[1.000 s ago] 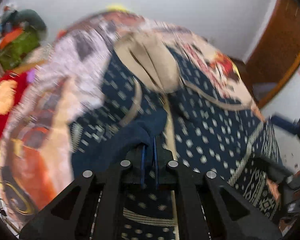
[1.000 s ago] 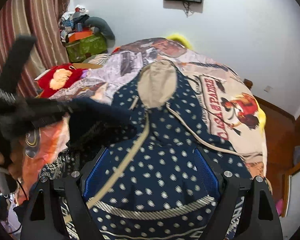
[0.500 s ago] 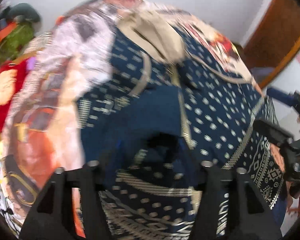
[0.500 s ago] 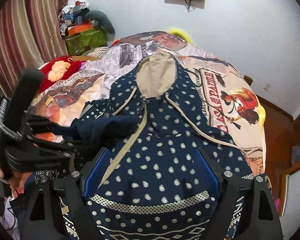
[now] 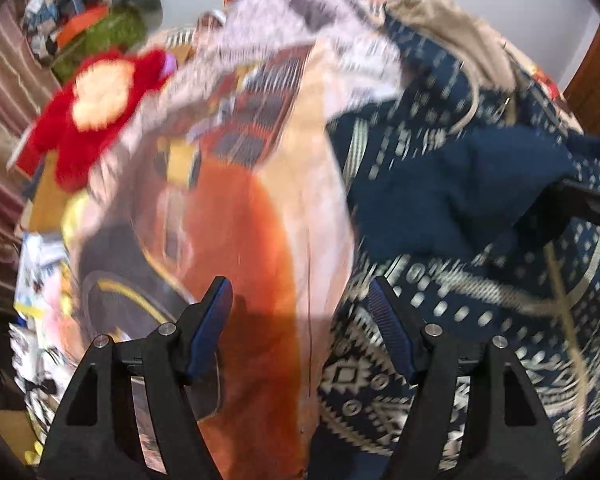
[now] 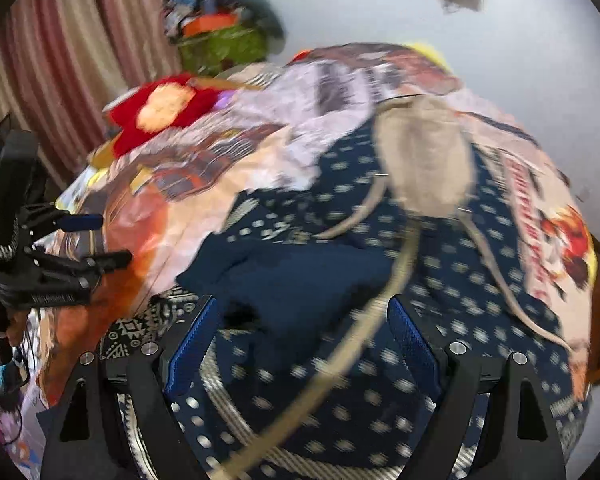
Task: Fold large clothes
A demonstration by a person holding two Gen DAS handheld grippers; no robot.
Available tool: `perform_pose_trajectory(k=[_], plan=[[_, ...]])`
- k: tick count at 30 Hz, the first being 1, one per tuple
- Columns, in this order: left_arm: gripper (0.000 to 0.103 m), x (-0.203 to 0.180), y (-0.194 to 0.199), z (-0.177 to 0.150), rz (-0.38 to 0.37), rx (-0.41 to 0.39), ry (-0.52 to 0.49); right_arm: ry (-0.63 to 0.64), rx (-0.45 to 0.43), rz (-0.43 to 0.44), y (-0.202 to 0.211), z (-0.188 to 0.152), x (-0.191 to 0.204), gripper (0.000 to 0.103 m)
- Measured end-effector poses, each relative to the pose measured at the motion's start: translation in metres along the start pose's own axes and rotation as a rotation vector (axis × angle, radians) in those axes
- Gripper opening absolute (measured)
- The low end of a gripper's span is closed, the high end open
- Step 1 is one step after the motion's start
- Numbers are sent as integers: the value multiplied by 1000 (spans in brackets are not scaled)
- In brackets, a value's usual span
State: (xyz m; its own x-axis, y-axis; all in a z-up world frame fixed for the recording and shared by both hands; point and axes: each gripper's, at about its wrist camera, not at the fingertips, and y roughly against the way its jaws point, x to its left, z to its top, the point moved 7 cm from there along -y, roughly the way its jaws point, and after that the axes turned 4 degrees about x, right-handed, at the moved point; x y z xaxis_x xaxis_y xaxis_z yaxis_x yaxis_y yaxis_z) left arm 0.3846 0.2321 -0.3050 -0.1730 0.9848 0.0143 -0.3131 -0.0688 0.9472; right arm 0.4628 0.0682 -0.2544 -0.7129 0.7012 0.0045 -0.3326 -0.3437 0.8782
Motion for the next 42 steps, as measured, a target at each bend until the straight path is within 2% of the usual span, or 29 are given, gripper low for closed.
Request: perform_pose_trajectory(k=[3,7,11,17,19,23,26,31,34,37,38,40,42], plan=[[70,8,-16,-15,-15,25,21,51,62,24,-33,8,31,85],[70,20,-23,-25,-7,19,28,110,140,57,-75,12,63,85],[70,27,-23,-29,-35,8,34,150,217,57,-113,9,82,85],[70,23,-23,-30,-10,-8,-7,197,272,40,-146,1,95,70],[70,22,-24,-29,1,-12,-16,219,258,18,-148,1,97,60],[70,17,-28,-27,-5,-6,-26,204,233,-24,-142,5,89,23],[70,6,-34,-27,-37,13,-40,155,200,-4,-129,9,76,11],[70,-17,-47,-21,-58,41,-82,75,92,11,-86,20,55,9],[70,-29,-56,-14,-23,45,-102,47,9,1,-51,27,39,9],[70,-37,-60,-5,22,7,-115,9,-77,-9,-9,30,17,9],[66,-40,-60,-2,35,-8,-118,-14,-104,-11,6,30,7,9],[53,-46,-61,2,49,-32,-125,-69,-154,-11,34,25,-12,9],[20,-51,-64,5,58,-34,-127,-116,-185,-18,53,19,-31,9]])
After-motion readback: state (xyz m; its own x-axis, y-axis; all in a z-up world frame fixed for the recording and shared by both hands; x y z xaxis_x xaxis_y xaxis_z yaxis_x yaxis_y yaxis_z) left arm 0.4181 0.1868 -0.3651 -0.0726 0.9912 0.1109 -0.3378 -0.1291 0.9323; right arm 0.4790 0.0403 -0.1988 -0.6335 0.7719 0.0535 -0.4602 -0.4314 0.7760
